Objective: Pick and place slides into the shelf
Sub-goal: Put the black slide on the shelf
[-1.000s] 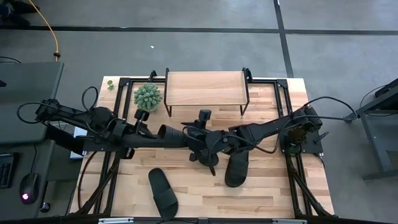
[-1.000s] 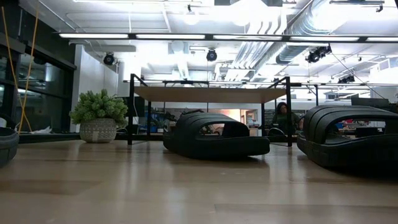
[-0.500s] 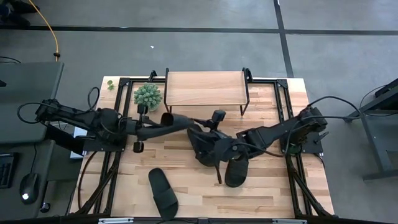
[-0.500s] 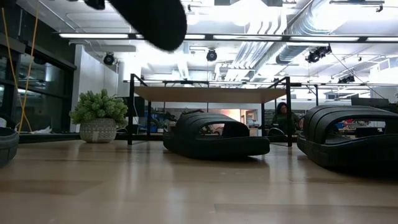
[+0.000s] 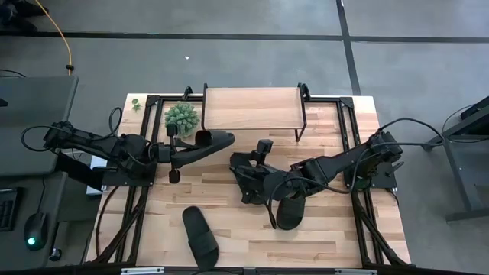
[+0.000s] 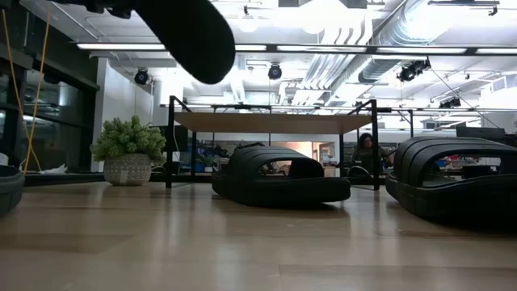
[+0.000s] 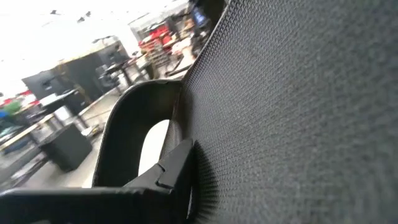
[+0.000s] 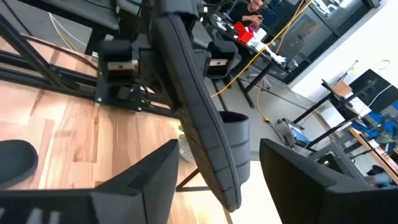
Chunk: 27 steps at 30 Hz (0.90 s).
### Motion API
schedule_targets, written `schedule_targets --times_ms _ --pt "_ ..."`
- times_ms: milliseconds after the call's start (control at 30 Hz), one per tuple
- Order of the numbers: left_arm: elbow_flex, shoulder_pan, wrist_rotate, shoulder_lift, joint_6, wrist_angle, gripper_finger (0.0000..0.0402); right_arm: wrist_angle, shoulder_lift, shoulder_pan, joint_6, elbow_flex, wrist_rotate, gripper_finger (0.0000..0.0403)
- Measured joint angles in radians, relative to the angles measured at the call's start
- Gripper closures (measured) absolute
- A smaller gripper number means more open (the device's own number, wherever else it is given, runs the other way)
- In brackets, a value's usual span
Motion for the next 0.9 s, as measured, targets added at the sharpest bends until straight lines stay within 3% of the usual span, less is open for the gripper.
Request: schedule_targets --times_ms 200,467,900 --pt "0.001 0.000 -0.030 0.014 0.000 -0.002 0.0293 0.004 0.003 -0.003 -0.004 0.000 0.000 0.0157" --pt "0.003 0.000 -0.034 0.113 0.014 0.093 0.0293 0.036 0.021 -0.005 -0.035 -0.001 -0.029 0.0155" --pt "0.187 0.000 -0.071 0.382 -0.056 -0.056 0.0293 0.034 0.046 -0.005 -0.051 -0.002 -0.040 0.0155"
